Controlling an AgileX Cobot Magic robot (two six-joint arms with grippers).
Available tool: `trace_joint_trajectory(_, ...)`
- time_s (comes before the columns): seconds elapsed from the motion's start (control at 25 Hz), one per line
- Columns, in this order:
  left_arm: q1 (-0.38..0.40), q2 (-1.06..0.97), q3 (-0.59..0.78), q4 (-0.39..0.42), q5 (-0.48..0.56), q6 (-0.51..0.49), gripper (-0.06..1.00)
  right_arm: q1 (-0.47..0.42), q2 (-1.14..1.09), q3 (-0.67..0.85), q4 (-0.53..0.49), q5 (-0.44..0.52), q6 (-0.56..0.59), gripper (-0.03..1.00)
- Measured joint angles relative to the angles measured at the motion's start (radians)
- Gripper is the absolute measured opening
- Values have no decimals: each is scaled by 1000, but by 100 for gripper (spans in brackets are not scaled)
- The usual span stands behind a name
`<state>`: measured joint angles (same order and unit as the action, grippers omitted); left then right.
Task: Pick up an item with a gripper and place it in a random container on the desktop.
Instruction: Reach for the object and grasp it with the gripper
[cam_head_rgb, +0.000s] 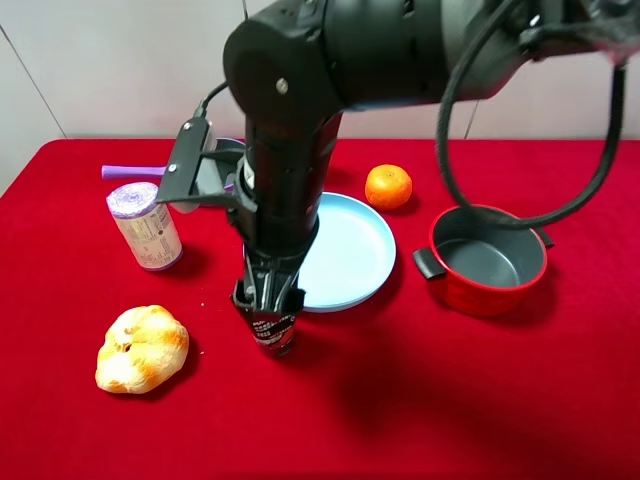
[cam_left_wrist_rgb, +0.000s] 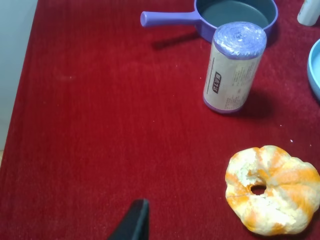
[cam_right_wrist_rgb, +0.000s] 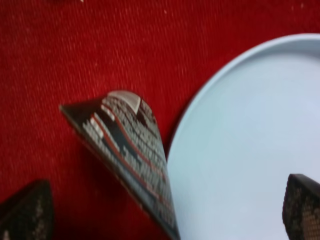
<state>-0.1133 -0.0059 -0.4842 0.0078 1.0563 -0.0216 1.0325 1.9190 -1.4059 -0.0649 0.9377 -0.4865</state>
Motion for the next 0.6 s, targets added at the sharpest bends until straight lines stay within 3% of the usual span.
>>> trace_joint_trajectory(0.6, 0, 0, 0, 0, 0, 0, 99, 17, 82, -2, -50, -19, 0, 69)
